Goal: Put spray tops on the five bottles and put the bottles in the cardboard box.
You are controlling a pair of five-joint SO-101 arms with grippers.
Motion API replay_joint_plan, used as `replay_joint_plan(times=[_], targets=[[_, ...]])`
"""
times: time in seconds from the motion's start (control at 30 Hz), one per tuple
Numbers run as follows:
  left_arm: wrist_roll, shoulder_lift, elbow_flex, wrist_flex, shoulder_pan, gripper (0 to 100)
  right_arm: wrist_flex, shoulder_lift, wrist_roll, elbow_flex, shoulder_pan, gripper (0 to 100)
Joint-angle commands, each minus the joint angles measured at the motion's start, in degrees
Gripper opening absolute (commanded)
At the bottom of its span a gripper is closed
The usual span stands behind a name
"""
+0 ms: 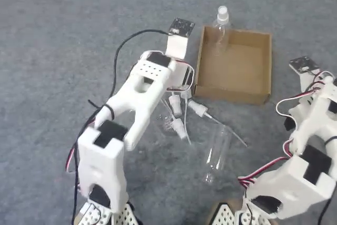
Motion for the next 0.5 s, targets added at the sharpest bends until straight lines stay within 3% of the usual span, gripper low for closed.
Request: replay_joint_plan(times=[0.0,0.47], targets=[[0.9,2.4,-9.1,3.2,0.4,17,-0.7,-4.4,0.7,-0.4,0.6,0.6],[1.0,11.4,-14.2,8.7,1.1,16,-0.4,-4.4,0.9,-0.4,0.5,0.6]])
